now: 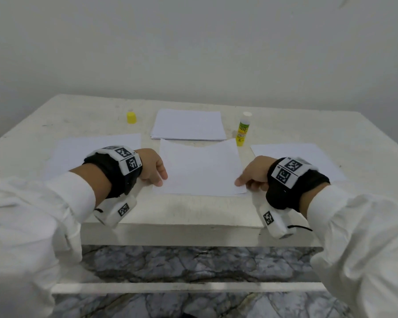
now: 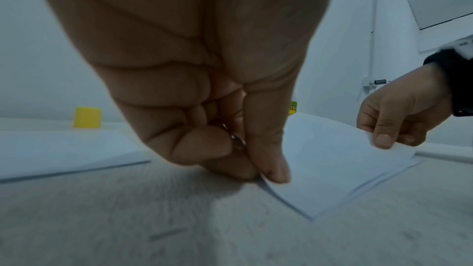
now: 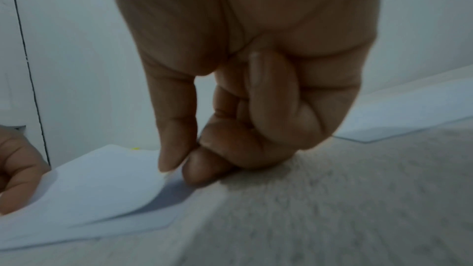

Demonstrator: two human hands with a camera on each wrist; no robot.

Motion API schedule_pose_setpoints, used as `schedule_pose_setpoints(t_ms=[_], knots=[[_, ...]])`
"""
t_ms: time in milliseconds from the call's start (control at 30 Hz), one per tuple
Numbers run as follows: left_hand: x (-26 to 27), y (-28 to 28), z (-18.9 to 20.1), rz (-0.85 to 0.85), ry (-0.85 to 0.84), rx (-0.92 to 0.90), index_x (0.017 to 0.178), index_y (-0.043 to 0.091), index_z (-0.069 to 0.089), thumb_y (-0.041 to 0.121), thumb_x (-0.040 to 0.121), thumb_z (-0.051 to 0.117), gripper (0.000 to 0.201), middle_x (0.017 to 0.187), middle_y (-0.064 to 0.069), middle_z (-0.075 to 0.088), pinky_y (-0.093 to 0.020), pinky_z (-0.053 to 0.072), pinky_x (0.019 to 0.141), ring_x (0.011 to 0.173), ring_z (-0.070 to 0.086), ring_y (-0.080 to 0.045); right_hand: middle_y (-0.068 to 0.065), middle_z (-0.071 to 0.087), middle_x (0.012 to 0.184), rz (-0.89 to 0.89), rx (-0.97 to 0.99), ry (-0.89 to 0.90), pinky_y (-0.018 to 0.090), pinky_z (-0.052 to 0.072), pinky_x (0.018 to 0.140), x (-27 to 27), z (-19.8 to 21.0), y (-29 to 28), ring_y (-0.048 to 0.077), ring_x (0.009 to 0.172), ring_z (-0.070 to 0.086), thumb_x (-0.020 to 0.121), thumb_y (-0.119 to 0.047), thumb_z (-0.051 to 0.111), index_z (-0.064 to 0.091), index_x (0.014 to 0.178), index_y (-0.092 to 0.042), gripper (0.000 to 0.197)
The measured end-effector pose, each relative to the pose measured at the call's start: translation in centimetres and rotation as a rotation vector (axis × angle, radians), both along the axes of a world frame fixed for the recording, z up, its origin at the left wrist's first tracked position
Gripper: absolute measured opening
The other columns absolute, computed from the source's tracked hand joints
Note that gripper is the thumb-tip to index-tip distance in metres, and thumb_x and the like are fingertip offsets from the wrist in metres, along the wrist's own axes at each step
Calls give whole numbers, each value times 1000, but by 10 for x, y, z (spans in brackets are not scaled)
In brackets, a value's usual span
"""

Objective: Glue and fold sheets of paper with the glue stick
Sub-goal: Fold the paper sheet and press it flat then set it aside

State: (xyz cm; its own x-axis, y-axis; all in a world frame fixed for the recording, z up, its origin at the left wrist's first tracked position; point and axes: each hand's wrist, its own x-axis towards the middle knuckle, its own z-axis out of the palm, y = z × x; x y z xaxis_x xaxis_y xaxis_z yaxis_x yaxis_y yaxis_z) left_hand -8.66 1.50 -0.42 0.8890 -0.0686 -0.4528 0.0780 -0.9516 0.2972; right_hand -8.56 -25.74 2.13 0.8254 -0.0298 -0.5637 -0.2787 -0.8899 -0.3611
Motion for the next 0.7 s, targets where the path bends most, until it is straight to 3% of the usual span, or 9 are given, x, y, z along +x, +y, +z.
schedule_pose_setpoints(t_ms=[200, 333, 400, 533, 700], knots=[[3, 1, -1, 24, 24, -19, 77, 28, 66, 15, 76, 79, 18, 59, 7, 61, -13, 41, 53, 54, 55, -9, 6, 58, 57, -26, 65, -16, 13, 31, 32, 2, -2, -5, 9, 28, 43, 78, -10, 76, 61, 66, -4, 20], [3, 1, 0, 31, 35, -28, 76, 28, 66, 15, 76, 79, 19, 57, 8, 62, -11, 41, 51, 54, 56, -8, 9, 61, 70, 9, 37, -7, 22, 35, 45, 2, -3, -5, 15, 48, 47, 76, -14, 78, 67, 77, -4, 15], [3, 1, 0, 37, 43, -38, 76, 28, 67, 14, 76, 80, 19, 58, 7, 62, -10, 42, 51, 54, 56, -8, 9, 61, 74, 12, 44, -13, 22, 34, 45, 2, -4, -5, 15, 53, 47, 75, -13, 78, 68, 80, -4, 15], [3, 1, 2, 46, 58, -51, 77, 27, 67, 14, 76, 79, 18, 52, 9, 61, -12, 42, 52, 55, 56, -9, 9, 62, 75, 26, 46, -13, 19, 35, 41, 3, -6, -5, 16, 56, 49, 75, -12, 78, 66, 76, -5, 14], [2, 0, 3, 51, 69, -64, 77, 26, 67, 14, 77, 79, 17, 46, 12, 60, -6, 41, 45, 55, 55, -9, 12, 65, 84, 41, 39, -17, 23, 38, 52, 4, -8, -4, 22, 72, 53, 75, -13, 79, 66, 74, -6, 15]])
